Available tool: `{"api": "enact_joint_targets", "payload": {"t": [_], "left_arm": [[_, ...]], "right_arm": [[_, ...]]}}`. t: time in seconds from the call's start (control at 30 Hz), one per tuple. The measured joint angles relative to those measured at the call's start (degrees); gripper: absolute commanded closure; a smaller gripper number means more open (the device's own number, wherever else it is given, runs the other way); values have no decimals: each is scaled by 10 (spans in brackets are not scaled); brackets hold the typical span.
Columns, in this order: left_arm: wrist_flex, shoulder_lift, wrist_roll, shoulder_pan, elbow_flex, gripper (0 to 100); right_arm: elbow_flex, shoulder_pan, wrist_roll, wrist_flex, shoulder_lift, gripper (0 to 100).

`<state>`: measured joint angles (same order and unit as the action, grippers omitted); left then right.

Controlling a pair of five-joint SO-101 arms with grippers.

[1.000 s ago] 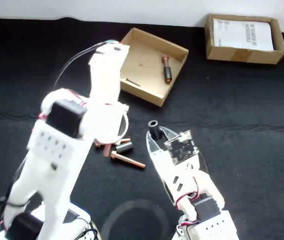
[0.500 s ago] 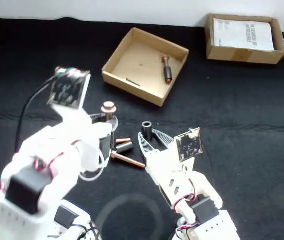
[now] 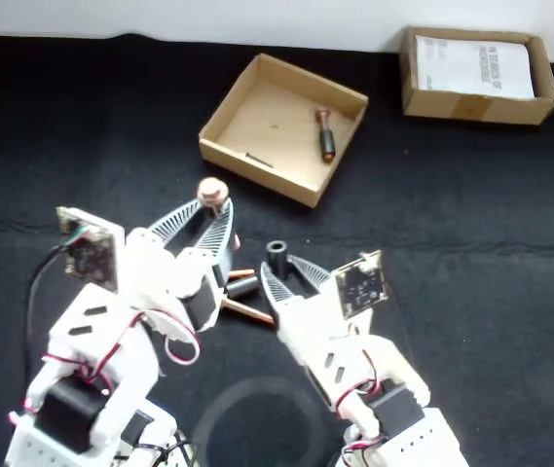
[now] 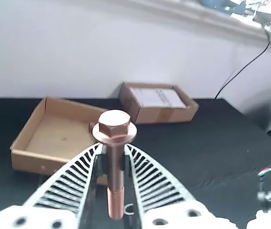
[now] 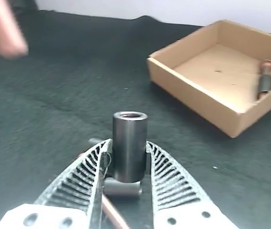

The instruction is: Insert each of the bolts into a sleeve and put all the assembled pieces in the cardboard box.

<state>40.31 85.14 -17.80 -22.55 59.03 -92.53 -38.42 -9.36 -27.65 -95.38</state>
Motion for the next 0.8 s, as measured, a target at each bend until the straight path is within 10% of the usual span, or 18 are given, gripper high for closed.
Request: {"api": "enact_joint_targets", "payload": {"t": [0.33,0.8], "left_arm": [[-156,0,-6,0,99,991],[-176,3,-19,-18,97,991]], "right_arm": [[-34,-23,11,120,1,991],[-36,-22,64,256,1,991]]}}
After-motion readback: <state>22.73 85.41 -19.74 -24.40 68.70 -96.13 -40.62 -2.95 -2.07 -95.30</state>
